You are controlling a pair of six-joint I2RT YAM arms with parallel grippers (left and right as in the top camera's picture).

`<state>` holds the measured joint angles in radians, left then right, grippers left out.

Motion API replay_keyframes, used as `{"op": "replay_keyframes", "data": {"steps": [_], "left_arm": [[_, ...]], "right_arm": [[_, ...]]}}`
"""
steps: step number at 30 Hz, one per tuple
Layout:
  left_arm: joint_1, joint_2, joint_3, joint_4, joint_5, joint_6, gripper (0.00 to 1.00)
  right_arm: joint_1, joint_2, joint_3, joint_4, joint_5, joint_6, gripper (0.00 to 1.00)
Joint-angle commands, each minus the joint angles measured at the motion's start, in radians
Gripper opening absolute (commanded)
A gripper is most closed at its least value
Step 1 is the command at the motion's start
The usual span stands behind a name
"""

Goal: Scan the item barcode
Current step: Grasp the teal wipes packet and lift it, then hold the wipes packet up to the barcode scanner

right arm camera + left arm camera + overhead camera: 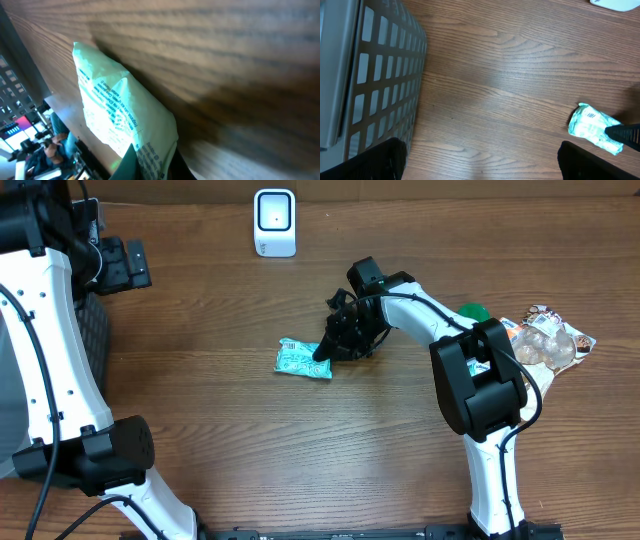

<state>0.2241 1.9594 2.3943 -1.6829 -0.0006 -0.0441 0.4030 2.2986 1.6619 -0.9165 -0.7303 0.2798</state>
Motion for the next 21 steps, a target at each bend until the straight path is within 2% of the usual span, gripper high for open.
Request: {"op": "replay_keyframes", "data": {"steps": [1,9,21], "left_arm": [[-0.002,-0.003,0.002,0.001,0.000,0.019,1.00],[-0.002,-0.003,0.002,0.001,0.000,0.019,1.00],[-0.002,-0.003,0.002,0.001,0.000,0.019,0.99]], "right_arm": [[-0.024,-0.038,0.008,-0.022,-0.034,-0.045,0.04],[-0.042,-0.261,0.024,-0.058,-0.077,-0.158,0.04],[-0.043,-0.634,0.024,-0.097,-0.006,-0.158,0.04]]}}
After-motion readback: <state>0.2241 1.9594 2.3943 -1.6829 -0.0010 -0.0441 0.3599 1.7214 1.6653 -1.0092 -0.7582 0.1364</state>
